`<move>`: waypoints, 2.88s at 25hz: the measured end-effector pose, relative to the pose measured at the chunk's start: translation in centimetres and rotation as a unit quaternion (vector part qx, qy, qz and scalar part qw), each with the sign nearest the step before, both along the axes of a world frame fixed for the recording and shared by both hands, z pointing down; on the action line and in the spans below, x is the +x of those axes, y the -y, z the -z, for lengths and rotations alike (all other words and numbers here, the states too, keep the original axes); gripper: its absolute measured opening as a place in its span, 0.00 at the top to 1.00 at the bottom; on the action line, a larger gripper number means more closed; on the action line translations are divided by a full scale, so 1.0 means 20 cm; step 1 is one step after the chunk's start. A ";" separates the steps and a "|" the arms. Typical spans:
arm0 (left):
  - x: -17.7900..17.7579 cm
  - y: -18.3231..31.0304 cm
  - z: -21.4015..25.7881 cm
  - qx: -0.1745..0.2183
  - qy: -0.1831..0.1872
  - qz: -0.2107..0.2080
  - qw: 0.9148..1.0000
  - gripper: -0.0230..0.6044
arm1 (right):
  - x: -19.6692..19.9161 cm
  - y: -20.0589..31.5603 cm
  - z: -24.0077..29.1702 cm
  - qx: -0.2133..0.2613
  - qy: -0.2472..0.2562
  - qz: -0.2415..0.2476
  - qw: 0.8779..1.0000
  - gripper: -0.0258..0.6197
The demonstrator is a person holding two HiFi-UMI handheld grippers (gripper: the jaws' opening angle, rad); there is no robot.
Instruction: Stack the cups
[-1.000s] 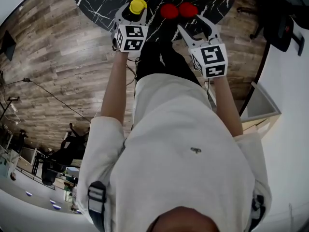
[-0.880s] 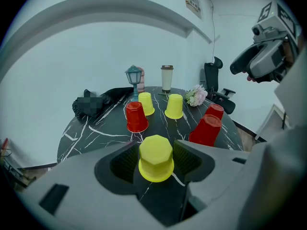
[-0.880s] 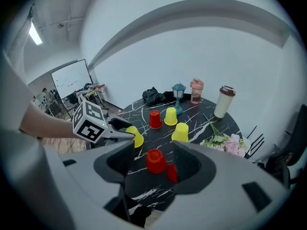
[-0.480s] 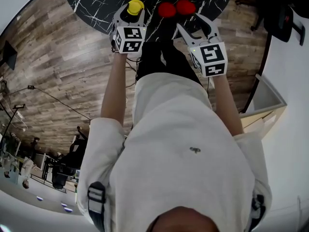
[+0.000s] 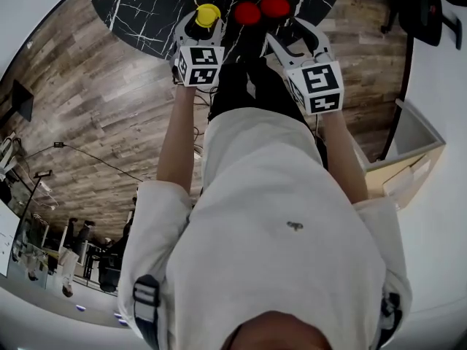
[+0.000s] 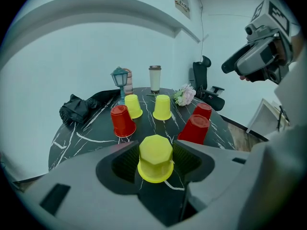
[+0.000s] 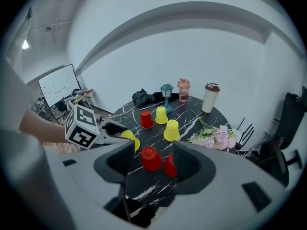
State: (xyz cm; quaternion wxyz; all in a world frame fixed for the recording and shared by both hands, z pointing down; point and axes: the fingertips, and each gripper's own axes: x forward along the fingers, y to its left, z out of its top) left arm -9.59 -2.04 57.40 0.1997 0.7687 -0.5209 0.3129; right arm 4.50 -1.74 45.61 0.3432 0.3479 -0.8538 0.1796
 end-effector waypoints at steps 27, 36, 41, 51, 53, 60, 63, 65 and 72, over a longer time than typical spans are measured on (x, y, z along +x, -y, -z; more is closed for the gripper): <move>0.18 -0.09 -0.02 -0.005 -0.006 -0.047 0.999 0.61 | 0.02 0.01 0.01 0.007 0.006 -0.012 1.000 0.58; 0.20 -0.10 -0.04 -0.009 -0.007 -0.058 0.998 0.61 | 0.00 0.00 0.02 0.011 0.005 -0.006 1.000 0.58; 0.20 -0.11 -0.04 -0.009 -0.013 -0.063 0.998 0.59 | 0.00 0.00 0.03 0.012 0.001 -0.005 1.000 0.58; 0.17 -0.11 0.10 0.018 -0.034 -0.056 0.998 0.58 | -0.05 0.05 0.04 0.023 0.002 0.002 1.000 0.58; 0.16 -0.12 0.14 0.024 -0.041 -0.050 0.998 0.58 | -0.06 0.06 0.04 0.025 0.003 0.006 1.000 0.58; 0.11 -0.10 0.23 0.040 -0.058 -0.012 0.997 0.58 | -0.10 0.14 0.03 0.030 0.000 0.035 0.999 0.58; 0.09 -0.08 0.26 0.041 -0.065 0.010 0.997 0.59 | -0.12 0.19 0.01 0.028 -0.002 0.051 0.998 0.58; 0.08 -0.07 0.29 0.043 -0.069 0.023 0.996 0.59 | -0.13 0.24 -0.01 0.027 -0.003 0.061 0.998 0.57; 0.06 -0.03 0.39 0.049 -0.066 0.064 0.995 0.59 | -0.17 0.41 -0.07 0.026 -0.007 0.101 0.995 0.58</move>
